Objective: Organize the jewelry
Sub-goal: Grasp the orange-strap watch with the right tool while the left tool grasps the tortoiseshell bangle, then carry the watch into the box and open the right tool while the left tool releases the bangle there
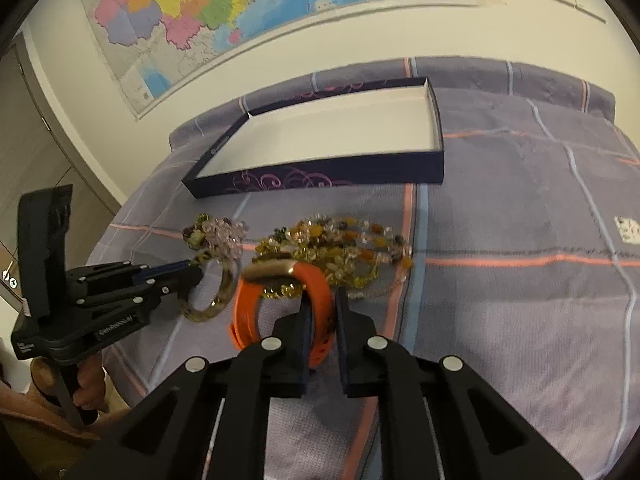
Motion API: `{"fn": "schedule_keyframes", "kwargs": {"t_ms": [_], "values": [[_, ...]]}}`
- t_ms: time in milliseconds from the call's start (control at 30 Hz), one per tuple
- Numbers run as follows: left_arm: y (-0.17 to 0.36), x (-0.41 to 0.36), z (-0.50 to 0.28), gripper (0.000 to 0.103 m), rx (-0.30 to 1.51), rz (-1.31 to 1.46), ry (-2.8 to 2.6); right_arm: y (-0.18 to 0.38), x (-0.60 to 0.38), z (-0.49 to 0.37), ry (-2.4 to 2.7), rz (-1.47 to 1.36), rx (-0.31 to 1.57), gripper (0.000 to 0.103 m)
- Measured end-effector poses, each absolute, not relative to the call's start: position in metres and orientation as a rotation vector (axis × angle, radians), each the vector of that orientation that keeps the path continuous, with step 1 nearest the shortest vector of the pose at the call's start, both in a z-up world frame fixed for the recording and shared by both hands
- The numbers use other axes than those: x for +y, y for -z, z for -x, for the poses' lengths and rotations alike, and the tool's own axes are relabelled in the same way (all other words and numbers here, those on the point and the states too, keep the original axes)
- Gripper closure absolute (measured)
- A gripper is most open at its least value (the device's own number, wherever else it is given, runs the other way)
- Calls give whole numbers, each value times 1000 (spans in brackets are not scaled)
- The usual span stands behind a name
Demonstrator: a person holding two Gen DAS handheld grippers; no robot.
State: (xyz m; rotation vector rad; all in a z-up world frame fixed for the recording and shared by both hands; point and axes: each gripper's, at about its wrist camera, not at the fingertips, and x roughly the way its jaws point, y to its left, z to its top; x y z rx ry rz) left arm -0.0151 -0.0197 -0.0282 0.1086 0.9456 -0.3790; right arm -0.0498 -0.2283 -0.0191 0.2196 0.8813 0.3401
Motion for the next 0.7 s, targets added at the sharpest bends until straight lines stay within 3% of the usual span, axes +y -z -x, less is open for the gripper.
{"fn": "schedule_keyframes", "kwargs": {"t_ms": [433, 700], "values": [[0, -2, 10, 96, 921, -19, 494, -12, -231, 32, -431, -241, 829, 93], [-34, 13, -44, 95, 873, 43, 460, -35, -233, -26, -428, -254, 781, 93]]}}
